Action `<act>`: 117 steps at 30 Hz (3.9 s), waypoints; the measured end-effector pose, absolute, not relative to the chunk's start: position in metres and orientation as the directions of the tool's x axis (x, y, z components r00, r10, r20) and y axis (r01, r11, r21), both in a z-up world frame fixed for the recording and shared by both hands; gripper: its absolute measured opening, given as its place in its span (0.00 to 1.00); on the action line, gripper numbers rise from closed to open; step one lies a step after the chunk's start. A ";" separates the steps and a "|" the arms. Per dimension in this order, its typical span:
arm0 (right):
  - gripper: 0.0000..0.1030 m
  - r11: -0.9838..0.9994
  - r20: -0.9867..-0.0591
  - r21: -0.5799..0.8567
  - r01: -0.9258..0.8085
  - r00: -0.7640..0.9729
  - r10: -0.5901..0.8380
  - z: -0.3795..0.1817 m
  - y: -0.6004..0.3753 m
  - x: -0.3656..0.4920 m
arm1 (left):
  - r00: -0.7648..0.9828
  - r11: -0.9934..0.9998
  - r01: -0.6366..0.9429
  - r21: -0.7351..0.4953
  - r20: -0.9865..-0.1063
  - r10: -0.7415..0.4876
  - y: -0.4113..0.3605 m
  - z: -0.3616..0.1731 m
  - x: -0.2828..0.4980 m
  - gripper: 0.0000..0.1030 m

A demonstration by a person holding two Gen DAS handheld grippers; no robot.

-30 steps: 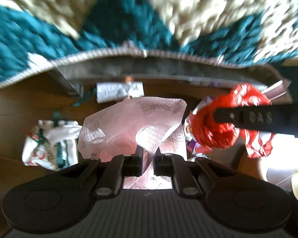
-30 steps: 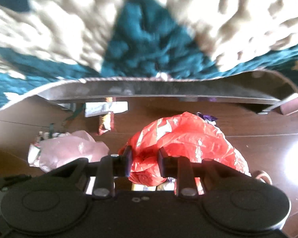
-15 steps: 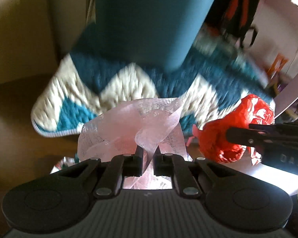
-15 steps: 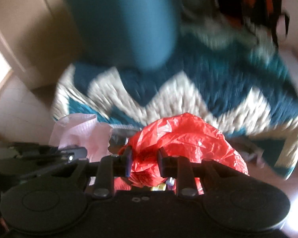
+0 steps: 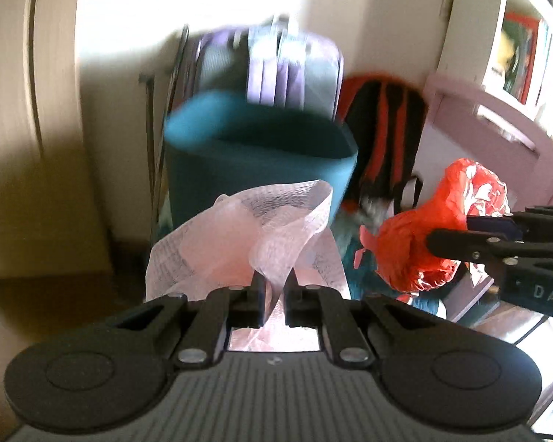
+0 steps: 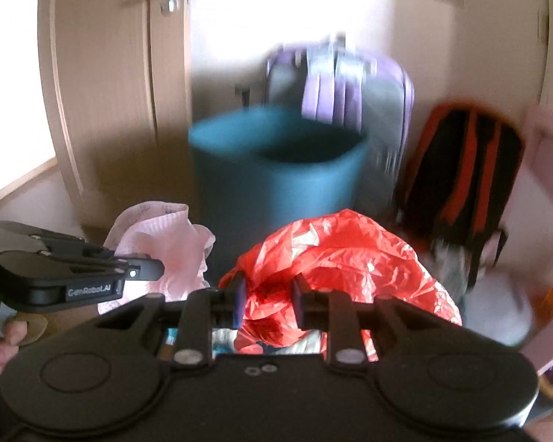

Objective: Collect trash
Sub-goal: 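Close left tool on pink mesh bag while right tool grips red plastic bag, then carry both bags over the teal wastebasket and open both tools, then withdraw both tools from the wastebasket and lower toward the floor trash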

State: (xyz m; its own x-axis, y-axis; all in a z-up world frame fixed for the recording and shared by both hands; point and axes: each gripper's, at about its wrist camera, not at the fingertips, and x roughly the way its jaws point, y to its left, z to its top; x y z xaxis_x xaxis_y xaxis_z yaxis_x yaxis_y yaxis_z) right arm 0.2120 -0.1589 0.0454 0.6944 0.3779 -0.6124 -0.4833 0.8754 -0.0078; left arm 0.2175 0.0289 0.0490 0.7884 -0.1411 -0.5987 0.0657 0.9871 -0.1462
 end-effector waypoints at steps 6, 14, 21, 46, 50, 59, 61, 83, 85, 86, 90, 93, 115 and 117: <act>0.23 0.868 -0.514 -0.068 -0.492 0.762 0.393 0.103 -0.145 0.238 | 0.854 0.987 0.086 -0.133 -0.501 -0.142 0.038 0.124 0.251 0.09; 0.23 0.861 -0.463 -0.166 -0.481 0.809 0.363 0.130 -0.122 0.284 | 0.873 0.994 0.086 -0.062 -0.476 -0.105 0.033 0.162 0.311 0.09; 0.23 0.844 -0.517 -0.188 -0.503 0.781 0.350 0.118 -0.103 0.333 | 0.843 0.998 0.065 0.019 -0.536 -0.045 0.032 0.134 0.365 0.09; 0.35 0.790 -0.747 -0.162 -0.591 0.597 0.293 0.028 -0.073 0.415 | 0.621 0.993 0.110 0.041 -0.783 -0.036 0.028 0.040 0.454 0.28; 0.42 0.795 -0.742 -0.169 -0.582 0.606 0.286 0.028 -0.076 0.415 | 0.638 0.996 0.089 0.018 -0.769 -0.044 0.033 0.043 0.448 0.56; 0.63 0.796 -0.715 -0.145 -0.587 0.619 0.326 0.053 -0.085 0.396 | 0.671 0.997 0.078 -0.012 -0.738 -0.062 0.044 0.073 0.422 0.56; 0.66 0.797 -0.709 -0.143 -0.587 0.623 0.332 0.061 -0.087 0.387 | 0.676 0.997 0.081 -0.013 -0.734 -0.065 0.045 0.081 0.412 0.56; 0.81 0.829 -0.639 -0.068 -0.556 0.662 0.391 0.103 -0.134 0.256 | 0.712 0.990 0.142 0.002 -0.695 -0.101 0.035 0.115 0.248 0.60; 0.83 0.834 -0.635 -0.051 -0.549 0.662 0.397 0.099 -0.138 0.245 | 0.717 0.989 0.148 -0.002 -0.689 -0.109 0.033 0.111 0.235 0.65; 0.84 0.837 -0.634 -0.043 -0.546 0.662 0.400 0.097 -0.141 0.239 | 0.718 0.989 0.150 -0.005 -0.687 -0.112 0.032 0.108 0.228 0.65; 0.89 0.852 -0.630 -0.010 -0.523 0.665 0.401 0.083 -0.150 0.220 | 0.706 0.988 0.148 -0.031 -0.696 -0.128 0.031 0.092 0.209 0.65; 0.91 0.862 -0.641 0.019 -0.507 0.656 0.400 0.067 -0.156 0.210 | 0.696 0.989 0.136 -0.052 -0.705 -0.132 0.030 0.075 0.199 0.70; 1.00 0.961 -0.875 0.196 -0.197 0.408 0.262 -0.188 -0.210 0.228 | 0.400 0.984 0.075 -0.160 -0.899 -0.177 0.007 -0.184 0.229 0.83; 0.99 0.971 -0.900 0.191 -0.147 0.368 0.233 -0.221 -0.217 0.237 | 0.361 0.987 0.076 -0.140 -0.919 -0.158 0.001 -0.214 0.234 0.83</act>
State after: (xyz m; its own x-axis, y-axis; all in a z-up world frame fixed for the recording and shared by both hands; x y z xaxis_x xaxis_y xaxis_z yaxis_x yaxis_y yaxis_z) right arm 0.2374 -0.2167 -0.2210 0.3681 0.2329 -0.9001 -0.1466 0.9705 0.1912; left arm 0.2341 0.0005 -0.2144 0.3608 -0.1579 -0.9192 0.0765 0.9873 -0.1396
